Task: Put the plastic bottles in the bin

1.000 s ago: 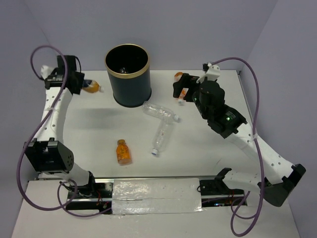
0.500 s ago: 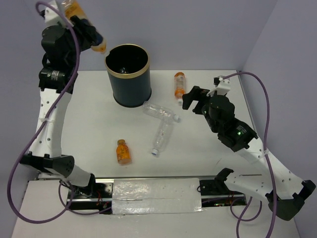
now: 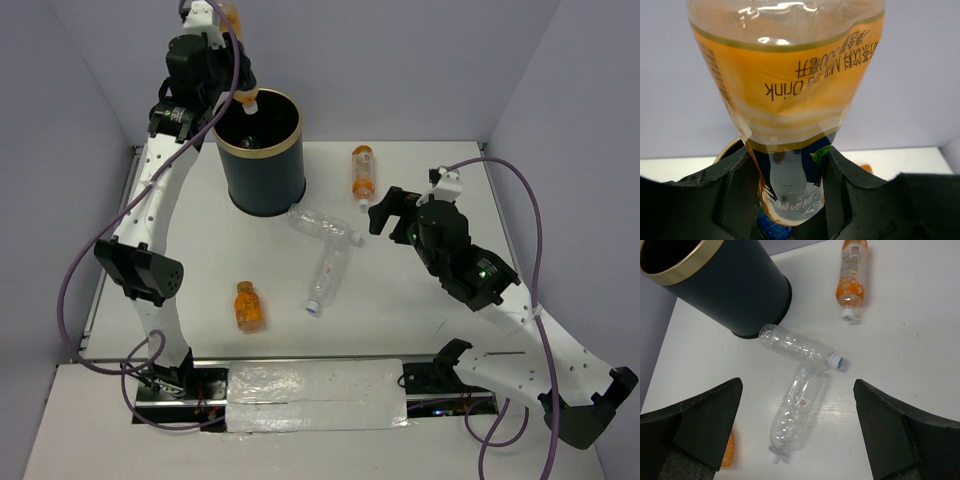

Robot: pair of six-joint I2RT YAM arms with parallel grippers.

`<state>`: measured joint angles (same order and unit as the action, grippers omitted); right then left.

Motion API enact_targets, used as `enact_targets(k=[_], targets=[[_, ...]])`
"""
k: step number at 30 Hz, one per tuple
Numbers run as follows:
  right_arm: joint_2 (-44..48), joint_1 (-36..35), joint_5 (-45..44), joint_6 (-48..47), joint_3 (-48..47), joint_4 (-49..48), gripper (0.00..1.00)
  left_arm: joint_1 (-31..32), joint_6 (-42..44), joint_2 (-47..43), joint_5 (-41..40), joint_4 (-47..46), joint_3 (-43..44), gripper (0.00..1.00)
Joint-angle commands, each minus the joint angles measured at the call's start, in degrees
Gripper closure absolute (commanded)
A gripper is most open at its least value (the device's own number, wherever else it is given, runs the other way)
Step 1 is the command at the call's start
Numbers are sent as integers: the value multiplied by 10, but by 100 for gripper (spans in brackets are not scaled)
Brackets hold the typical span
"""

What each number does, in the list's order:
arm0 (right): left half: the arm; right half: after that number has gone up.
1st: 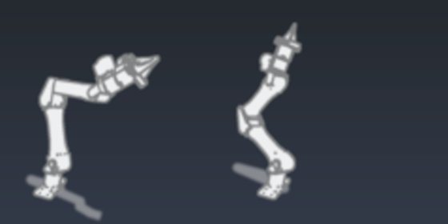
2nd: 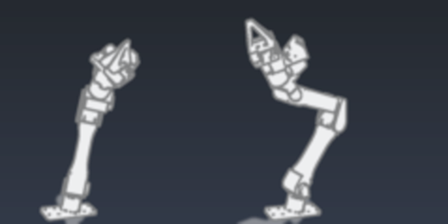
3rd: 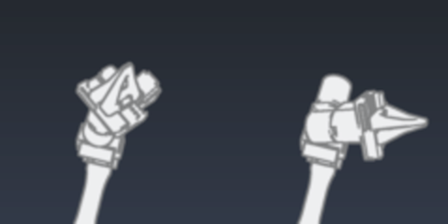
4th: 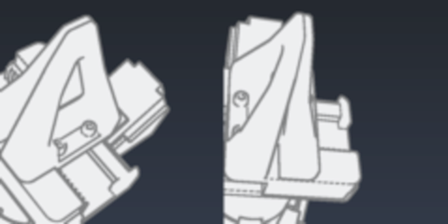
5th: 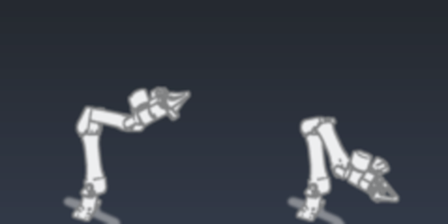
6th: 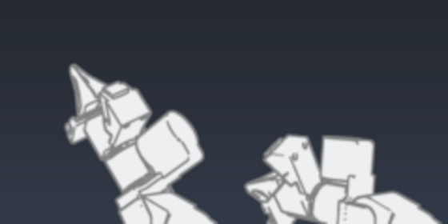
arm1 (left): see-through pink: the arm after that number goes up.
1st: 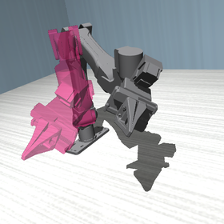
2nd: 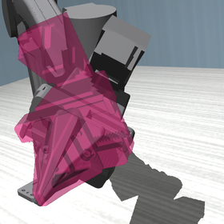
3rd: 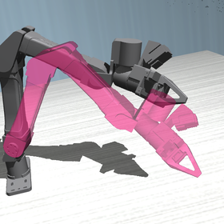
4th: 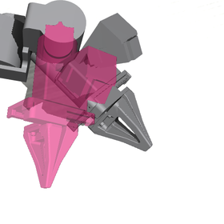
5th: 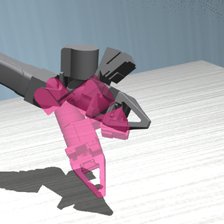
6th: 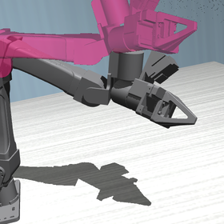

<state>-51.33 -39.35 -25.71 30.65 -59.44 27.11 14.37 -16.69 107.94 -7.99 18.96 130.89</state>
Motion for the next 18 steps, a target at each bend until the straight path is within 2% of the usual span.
enact_targets(k=[1, 8, 10, 12, 18], targets=[[33, -1, -39, 9, 5, 17, 0, 1, 18, 34, 10, -25, 10, 53], [50, 0, -44, 38, 32, 48, 0, 1, -6, 90, 20, -24, 8, 54], [56, 0, -44, 46, 43, 50, 0, 1, -13, 95, 25, -17, 4, 51], [65, -2, -47, 49, 52, 46, 0, 1, -15, 92, 29, -16, -6, 44], [53, 0, -47, 47, 54, 45, 0, 7, -14, 62, 31, -7, -25, 6]])
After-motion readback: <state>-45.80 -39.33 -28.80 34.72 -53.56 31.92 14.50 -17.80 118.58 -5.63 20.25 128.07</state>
